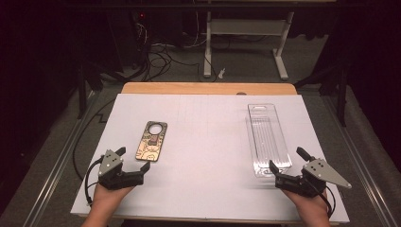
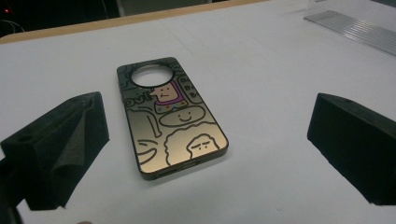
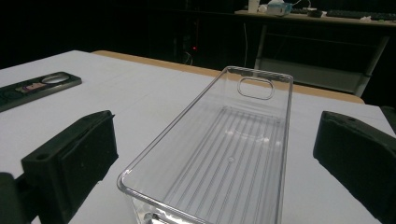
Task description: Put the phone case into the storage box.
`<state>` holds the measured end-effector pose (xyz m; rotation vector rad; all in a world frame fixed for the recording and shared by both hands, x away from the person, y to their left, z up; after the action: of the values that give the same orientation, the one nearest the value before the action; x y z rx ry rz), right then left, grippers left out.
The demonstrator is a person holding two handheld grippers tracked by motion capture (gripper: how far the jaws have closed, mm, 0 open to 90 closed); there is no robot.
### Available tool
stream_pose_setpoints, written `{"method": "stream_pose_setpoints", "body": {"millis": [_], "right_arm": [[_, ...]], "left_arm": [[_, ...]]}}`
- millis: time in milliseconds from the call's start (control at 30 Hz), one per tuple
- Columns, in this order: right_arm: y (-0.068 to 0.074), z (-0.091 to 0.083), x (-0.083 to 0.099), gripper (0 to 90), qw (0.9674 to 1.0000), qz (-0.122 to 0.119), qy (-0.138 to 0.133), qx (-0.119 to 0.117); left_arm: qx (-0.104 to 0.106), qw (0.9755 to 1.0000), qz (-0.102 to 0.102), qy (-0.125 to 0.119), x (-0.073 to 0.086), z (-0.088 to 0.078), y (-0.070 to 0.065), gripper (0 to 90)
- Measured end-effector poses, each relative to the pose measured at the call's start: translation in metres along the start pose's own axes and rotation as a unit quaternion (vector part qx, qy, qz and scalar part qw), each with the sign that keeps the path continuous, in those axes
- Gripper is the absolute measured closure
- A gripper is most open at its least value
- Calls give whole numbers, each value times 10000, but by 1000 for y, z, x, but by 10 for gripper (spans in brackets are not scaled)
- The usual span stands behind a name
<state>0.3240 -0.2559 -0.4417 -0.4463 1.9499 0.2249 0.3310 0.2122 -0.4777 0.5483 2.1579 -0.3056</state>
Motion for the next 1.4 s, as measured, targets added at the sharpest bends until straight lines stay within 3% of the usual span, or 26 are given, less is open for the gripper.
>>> {"method": "stream_pose_setpoints", "body": {"millis": [533,1200,1400], "right_arm": [[-1,3,2,0,10000,19,36,-22],[-2,1,0,0,9997,164,-73,-144],[-2,1,-1,0,9998,155,-83,-132]], "left_arm": [[14,10000,-56,79,3,2,1,0],[199,9993,-254,183,3,4,0,1],[178,9995,-199,185,3,4,0,1]]}}
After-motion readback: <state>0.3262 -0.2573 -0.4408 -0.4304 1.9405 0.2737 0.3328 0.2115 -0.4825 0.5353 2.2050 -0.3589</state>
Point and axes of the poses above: each handheld gripper's, and its own axes: z roughly forward along the jaws, x roughly out of its underside, y roughly to its left, the point moved 7 cm from there along z, roughly forward along the jaws, and after that the axes turned 11 degrees about y, right-handed, at the moved point
